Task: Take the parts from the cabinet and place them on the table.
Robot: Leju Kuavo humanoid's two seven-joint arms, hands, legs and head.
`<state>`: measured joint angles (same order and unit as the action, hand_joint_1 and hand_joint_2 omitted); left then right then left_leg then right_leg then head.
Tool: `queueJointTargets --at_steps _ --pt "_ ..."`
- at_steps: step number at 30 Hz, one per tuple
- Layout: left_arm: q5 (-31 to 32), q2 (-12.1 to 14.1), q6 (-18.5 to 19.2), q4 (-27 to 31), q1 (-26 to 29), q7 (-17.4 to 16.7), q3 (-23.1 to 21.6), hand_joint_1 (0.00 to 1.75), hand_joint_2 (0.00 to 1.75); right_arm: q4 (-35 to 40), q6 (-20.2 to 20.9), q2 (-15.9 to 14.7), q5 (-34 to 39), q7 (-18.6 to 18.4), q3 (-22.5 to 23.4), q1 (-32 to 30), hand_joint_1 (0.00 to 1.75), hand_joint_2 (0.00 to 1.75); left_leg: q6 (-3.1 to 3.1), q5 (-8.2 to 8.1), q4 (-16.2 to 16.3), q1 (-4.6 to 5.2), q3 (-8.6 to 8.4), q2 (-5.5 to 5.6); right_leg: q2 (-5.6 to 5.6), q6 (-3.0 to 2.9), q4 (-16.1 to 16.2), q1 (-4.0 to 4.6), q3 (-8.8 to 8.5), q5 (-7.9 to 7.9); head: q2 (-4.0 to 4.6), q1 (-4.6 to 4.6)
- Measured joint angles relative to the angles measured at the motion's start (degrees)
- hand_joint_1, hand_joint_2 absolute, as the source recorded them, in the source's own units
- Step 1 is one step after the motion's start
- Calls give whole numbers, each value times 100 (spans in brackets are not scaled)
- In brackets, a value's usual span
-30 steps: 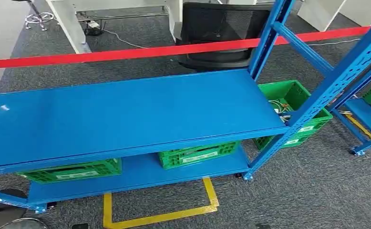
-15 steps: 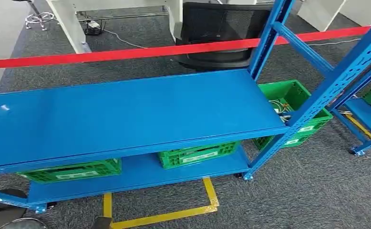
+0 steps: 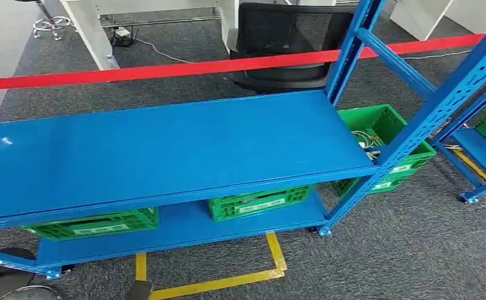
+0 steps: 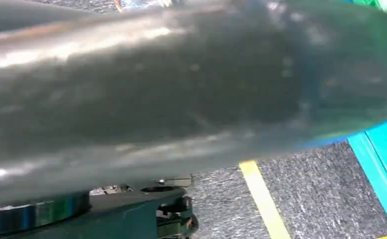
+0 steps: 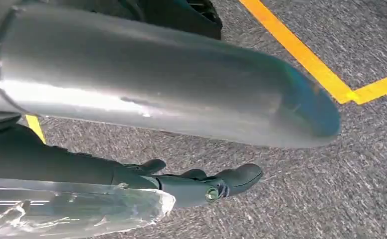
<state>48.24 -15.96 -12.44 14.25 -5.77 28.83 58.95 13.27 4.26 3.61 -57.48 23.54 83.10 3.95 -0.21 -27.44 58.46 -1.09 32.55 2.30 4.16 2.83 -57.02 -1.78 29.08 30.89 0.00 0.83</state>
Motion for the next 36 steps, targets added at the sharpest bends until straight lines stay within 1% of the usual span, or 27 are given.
queueJointTargets --at_steps 3,8,13,16,20,23,26,27,30,33,36 --pt "-20 0 46 0 -38 -92 2 0 0 0 -9 -44 68 -9 24 16 0 0 0 -1 0 0 0 0 -2 0 1 0 30 0 0 2" --pt "-15 2 166 -2 -133 -182 -18 0 0 9 22 -90 297 159 142 56 0 0 1 0 0 1 -1 0 -2 0 1 -1 29 0 0 0" --pt "-44 0 199 -2 -126 -272 -26 0 0 15 101 -94 433 245 247 59 0 0 1 0 0 1 2 0 -1 1 0 0 -23 -1 0 0" --pt "-201 28 306 -4 -55 -230 -20 0 0 15 201 -94 396 284 278 40 0 0 0 0 0 0 2 0 -1 1 0 0 -28 0 0 2" --pt "-404 144 492 -5 77 -162 37 0 0 15 245 -83 263 358 265 16 0 0 -1 -1 -1 0 2 0 -2 2 0 1 -23 4 0 0" --pt "-744 221 529 -4 128 -182 199 0 0 15 240 24 -82 545 148 16 0 0 -1 -1 -6 -2 2 0 -1 -1 -4 4 -25 6 0 2" --pt "-1045 297 520 -4 180 -300 491 0 0 15 0 234 -470 651 -157 67 0 0 -4 1 -6 -6 -1 -1 0 -1 -5 8 -17 5 0 2" --pt "-1045 321 520 -4 200 -322 555 0 0 13 -57 287 -505 654 -236 92 0 0 -5 1 -6 -6 -6 0 -3 -2 -4 8 27 6 0 0" --pt "-1038 365 520 -4 240 -322 660 0 0 7 -103 422 -538 651 -398 130 0 0 -8 -1 -6 -6 -7 8 -15 -11 -5 8 27 13 0 0" --pt "-1036 383 540 -4 247 -306 750 0 0 4 -114 466 -540 640 -496 134 0 0 -8 -1 -7 -6 -6 9 -14 -11 -6 8 24 13 0 2" --pt "-1036 402 638 -4 249 -169 785 0 0 4 -109 472 -536 581 -540 128 0 0 -8 -1 -6 -4 -3 9 -12 -10 -5 5 -5 13 0 4"
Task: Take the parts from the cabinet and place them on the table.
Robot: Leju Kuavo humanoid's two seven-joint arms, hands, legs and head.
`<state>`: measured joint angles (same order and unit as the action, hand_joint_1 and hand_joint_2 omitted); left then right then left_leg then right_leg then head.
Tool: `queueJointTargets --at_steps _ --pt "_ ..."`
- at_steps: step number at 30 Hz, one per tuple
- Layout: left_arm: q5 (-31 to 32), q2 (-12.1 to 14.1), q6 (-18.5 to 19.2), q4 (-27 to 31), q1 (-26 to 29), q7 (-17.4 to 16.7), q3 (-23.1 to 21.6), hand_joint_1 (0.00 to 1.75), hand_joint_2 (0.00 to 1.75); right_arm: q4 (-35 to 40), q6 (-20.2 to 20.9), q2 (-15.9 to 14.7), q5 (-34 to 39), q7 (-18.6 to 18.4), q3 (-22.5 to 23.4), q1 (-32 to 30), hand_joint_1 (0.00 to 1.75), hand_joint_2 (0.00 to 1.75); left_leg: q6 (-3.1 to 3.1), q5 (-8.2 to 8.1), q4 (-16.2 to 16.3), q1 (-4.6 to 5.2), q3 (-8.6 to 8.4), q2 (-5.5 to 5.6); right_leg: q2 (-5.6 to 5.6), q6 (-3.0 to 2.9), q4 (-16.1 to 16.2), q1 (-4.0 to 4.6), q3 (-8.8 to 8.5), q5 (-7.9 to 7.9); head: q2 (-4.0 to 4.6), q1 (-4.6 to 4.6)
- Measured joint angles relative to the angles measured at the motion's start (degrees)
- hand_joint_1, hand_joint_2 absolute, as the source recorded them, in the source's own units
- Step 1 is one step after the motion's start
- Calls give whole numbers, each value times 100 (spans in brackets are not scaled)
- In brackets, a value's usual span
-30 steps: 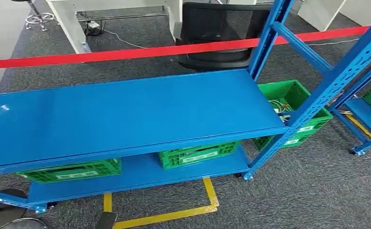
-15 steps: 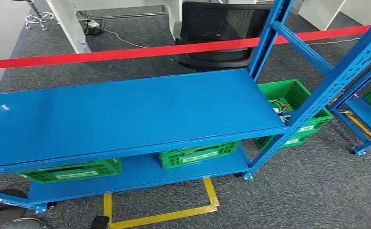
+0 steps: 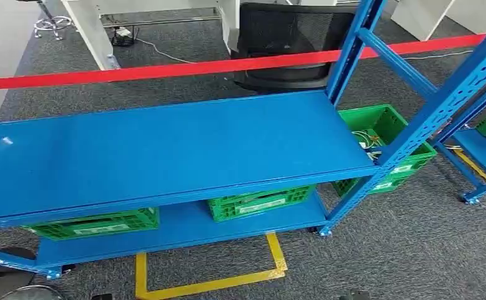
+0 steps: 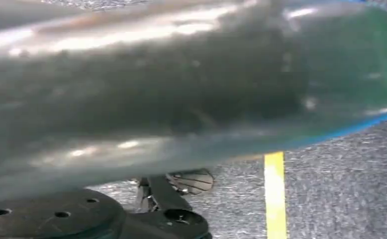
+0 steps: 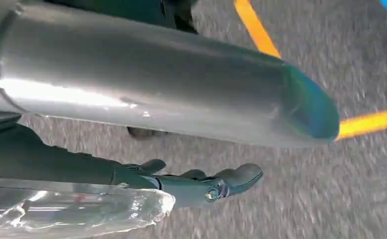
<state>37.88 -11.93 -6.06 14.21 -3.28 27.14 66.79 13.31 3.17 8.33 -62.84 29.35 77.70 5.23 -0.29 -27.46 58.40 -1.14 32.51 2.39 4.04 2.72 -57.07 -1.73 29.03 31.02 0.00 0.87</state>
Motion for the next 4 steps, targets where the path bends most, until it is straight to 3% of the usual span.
queueJointTargets --at_steps 4 --pt "17 20 44 0 -1 44 63 0 0 0 55 2 15 42 -41 -5 0 0 0 0 1 3 0 0 -1 1 0 -2 -12 -1 0 -2"
